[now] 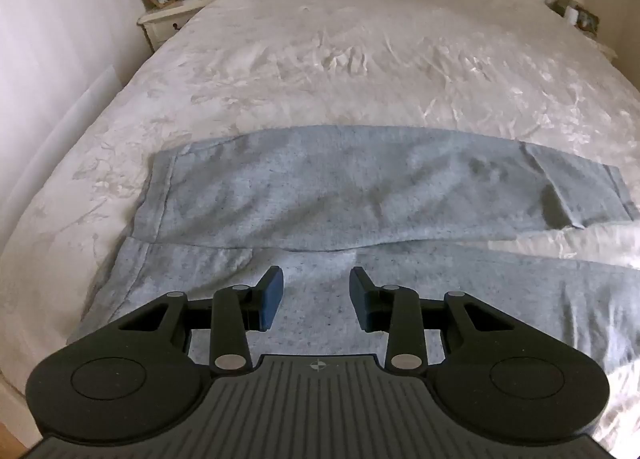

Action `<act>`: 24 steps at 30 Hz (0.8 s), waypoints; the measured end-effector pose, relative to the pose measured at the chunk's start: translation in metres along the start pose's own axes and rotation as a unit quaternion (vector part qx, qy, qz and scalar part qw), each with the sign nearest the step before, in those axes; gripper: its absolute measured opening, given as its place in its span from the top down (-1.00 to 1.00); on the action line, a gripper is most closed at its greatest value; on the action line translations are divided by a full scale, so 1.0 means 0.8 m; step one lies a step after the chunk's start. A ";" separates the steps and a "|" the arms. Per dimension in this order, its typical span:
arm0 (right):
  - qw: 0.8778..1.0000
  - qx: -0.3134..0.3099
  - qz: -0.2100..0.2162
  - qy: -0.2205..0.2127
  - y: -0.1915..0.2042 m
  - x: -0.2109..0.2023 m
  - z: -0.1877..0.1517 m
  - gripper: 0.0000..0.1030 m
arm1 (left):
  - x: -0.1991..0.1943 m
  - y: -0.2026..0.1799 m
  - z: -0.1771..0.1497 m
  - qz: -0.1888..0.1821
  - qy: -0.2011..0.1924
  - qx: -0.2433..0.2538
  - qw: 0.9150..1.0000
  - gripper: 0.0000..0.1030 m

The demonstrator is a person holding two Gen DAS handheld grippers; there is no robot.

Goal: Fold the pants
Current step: 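Move both open grippers over the grey sweatpants legs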

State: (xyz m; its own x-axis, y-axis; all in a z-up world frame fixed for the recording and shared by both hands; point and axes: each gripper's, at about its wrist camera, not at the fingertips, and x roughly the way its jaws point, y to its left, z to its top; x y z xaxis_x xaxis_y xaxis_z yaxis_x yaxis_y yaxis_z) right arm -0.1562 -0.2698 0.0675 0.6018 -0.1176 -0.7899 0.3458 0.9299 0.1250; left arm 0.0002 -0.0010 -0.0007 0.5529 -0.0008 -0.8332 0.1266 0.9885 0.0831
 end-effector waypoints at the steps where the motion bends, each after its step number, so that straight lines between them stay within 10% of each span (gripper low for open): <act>1: 1.000 0.001 0.001 -0.001 -0.001 0.000 0.000 -1.00 | 0.001 -0.002 0.000 -0.001 0.002 0.001 1.000 0.32; 24: 1.000 0.028 -0.001 -0.006 -0.011 -0.010 0.000 -1.00 | 0.007 -0.025 -0.008 -0.014 0.022 -0.001 1.000 0.32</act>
State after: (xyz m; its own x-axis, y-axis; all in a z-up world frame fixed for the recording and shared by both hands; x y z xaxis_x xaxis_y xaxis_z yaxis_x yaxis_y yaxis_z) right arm -0.1641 -0.2774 0.0724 0.6092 -0.1238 -0.7833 0.3859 0.9092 0.1565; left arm -0.0042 -0.0198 -0.0106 0.5120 -0.0211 -0.8587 0.1393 0.9885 0.0588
